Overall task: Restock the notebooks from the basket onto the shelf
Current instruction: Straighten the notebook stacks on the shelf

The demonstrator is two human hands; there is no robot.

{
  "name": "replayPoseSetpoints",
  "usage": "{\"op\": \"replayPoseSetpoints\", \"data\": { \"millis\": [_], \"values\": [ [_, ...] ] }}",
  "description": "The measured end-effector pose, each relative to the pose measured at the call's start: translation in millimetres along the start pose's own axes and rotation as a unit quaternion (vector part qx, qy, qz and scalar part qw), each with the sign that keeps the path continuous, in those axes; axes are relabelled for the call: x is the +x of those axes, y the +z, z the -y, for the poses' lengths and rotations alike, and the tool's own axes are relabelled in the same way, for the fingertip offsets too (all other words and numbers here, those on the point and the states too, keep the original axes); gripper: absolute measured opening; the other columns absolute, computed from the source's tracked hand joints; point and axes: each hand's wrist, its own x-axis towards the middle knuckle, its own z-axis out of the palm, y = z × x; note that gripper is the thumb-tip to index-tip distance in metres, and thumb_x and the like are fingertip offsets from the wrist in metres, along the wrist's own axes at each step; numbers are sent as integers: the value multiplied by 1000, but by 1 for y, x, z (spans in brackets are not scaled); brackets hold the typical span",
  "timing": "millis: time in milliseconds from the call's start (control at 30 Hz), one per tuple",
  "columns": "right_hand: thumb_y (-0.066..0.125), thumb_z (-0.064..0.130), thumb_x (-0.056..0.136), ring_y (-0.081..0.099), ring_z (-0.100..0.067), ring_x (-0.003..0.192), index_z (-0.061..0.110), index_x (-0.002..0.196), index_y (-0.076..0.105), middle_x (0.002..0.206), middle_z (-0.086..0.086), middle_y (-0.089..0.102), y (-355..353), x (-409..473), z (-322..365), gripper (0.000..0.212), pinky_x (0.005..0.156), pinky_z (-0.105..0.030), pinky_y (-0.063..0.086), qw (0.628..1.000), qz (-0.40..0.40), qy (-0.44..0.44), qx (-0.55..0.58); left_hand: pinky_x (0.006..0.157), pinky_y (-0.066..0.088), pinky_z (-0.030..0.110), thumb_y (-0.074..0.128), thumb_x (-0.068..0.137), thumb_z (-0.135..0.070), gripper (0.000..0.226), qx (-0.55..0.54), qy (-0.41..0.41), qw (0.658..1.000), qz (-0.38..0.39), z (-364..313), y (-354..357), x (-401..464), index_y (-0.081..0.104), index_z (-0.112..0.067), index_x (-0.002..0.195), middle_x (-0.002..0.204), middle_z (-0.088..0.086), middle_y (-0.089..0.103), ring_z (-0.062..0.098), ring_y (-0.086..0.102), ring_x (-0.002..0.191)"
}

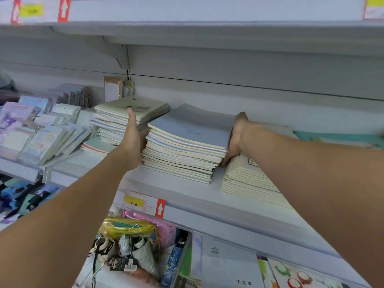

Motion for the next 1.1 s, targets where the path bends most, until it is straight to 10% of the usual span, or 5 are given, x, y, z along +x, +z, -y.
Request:
{"op": "replayPoseSetpoints", "data": {
  "millis": [100,400,533,967,1100],
  "values": [
    [25,73,87,55,-41,123,20,139,52,133,-15,60,2,13,0,80,107,-68,26,1000,22,-4,16,119,9,55,21,67,-96,113,-20,-28,998,45,1,-1,10,17,-26,155,162,3,15,24,15,149],
    [28,72,82,52,-37,122,19,133,56,133,-8,57,8,29,-1,78,109,-59,25,1000,-1,-6,-11,117,20,44,35,78,-85,87,-15,-36,997,73,1,-3,16,25,-39,152,125,-14,29,23,52,127],
    [10,59,98,41,-14,106,25,83,43,123,11,39,13,27,-7,50,93,-30,29,997,-5,-73,-39,120,13,49,54,75,-78,108,-10,-19,1000,14,-12,7,17,14,-19,156,162,3,14,28,14,149],
    [32,87,79,72,-27,98,25,120,67,107,-3,75,-1,22,-18,82,98,-42,52,992,69,-28,106,119,7,46,43,70,-89,114,86,-4,996,6,-16,18,9,6,-23,156,164,-1,6,21,6,151],
    [43,89,71,62,-29,116,28,139,51,133,-2,61,2,2,-12,92,104,-43,47,992,69,-84,63,91,46,34,41,67,-92,81,-2,105,992,71,-5,3,-8,63,-39,125,127,-11,58,2,57,109]
  ]
}}
